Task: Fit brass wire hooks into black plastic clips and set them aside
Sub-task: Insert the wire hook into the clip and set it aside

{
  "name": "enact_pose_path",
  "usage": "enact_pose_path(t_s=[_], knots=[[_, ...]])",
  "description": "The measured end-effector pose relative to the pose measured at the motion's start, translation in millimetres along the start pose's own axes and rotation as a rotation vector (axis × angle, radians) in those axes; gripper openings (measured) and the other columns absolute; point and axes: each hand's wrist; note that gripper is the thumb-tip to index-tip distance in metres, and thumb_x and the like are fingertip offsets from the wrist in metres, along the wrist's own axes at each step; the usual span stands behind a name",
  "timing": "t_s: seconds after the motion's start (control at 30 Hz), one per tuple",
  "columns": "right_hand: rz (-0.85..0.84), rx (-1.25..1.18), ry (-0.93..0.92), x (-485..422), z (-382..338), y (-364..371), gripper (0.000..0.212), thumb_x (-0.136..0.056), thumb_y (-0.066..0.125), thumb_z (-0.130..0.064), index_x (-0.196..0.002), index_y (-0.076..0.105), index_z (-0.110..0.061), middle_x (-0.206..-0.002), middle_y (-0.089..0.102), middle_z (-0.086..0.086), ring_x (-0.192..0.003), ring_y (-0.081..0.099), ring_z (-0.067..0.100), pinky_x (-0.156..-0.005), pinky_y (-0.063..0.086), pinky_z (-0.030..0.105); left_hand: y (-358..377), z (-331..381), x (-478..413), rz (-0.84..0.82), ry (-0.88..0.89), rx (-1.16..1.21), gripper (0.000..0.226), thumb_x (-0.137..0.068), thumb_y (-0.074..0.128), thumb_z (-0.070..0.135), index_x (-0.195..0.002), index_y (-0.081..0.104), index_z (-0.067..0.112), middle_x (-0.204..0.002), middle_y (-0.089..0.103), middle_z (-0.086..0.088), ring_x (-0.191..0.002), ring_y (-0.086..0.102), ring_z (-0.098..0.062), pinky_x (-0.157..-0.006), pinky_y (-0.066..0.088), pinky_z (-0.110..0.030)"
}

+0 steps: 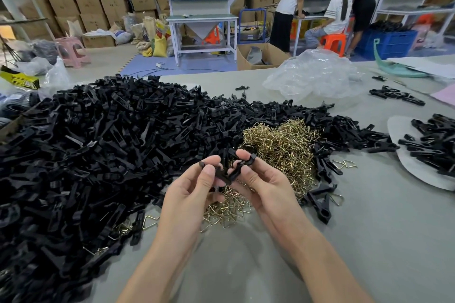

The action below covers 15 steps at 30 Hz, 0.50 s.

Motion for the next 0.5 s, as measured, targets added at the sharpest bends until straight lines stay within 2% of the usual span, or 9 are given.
enact_pose_path(t_s=[0.1, 0.23, 0.33, 0.43, 0.5], knots=[[-0.003, -0.009, 0.002, -1.3, 0.9, 0.3, 0.033, -0.089, 0.063, -0.006, -0.121, 0.069, -0.011, -0.109, 0.076, 0.010, -0.102, 0.074, 0.027, -0.084, 0.059, 0.028, 2.0, 1.0, -0.1, -0.012, -0.057, 0.129, 0.037, -0.085, 0.058, 0.029, -0.112, 0.071, 0.008, -0.086, 0.072, -0.006, -0.068, 0.061, -0.010, -0.057, 0.053, -0.021], [-0.009, -0.033, 0.016, -1.6, 0.5, 0.1, 0.041, -0.080, 0.071, -0.013, -0.121, 0.072, -0.011, -0.113, 0.074, 0.013, -0.099, 0.072, 0.027, -0.082, 0.059, 0.028, 3.4, 2.1, 0.9, -0.020, -0.123, 0.230, 0.039, -0.084, 0.058, 0.029, -0.112, 0.070, 0.004, -0.078, 0.069, -0.007, -0.060, 0.059, -0.009, -0.052, 0.051, -0.019], [-0.031, -0.017, 0.016, -0.7, 0.3, -0.2, 0.034, -0.080, 0.072, -0.013, -0.114, 0.077, -0.015, -0.115, 0.074, 0.013, -0.095, 0.073, 0.021, -0.079, 0.059, 0.025, 3.1, 3.0, 0.8, -0.022, -0.132, 0.233, 0.041, -0.084, 0.059, 0.031, -0.115, 0.070, 0.006, -0.076, 0.067, -0.006, -0.058, 0.057, -0.010, -0.050, 0.049, -0.020], [-0.053, -0.008, 0.018, -0.2, 0.7, 0.8, 0.032, -0.079, 0.072, -0.014, -0.111, 0.078, -0.017, -0.112, 0.074, 0.013, -0.096, 0.071, 0.023, -0.079, 0.059, 0.027, 2.0, 2.0, 0.3, -0.015, -0.113, 0.211, 0.041, -0.083, 0.062, 0.029, -0.123, 0.066, 0.020, -0.080, 0.068, -0.009, -0.062, 0.061, -0.012, -0.051, 0.051, -0.021], [-0.059, 0.006, 0.018, 0.3, 0.4, 1.6, 0.031, -0.078, 0.073, -0.016, -0.109, 0.079, -0.018, -0.109, 0.075, 0.011, -0.096, 0.071, 0.024, -0.079, 0.059, 0.027, 2.3, 2.3, 0.4, 0.010, -0.085, 0.188, 0.038, -0.082, 0.064, 0.029, -0.120, 0.064, 0.023, -0.081, 0.069, -0.010, -0.064, 0.063, -0.014, -0.051, 0.051, -0.023]])
Point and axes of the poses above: each hand's wrist, its own x-axis away from the middle knuckle, its own y-axis out of the palm, z = x × y
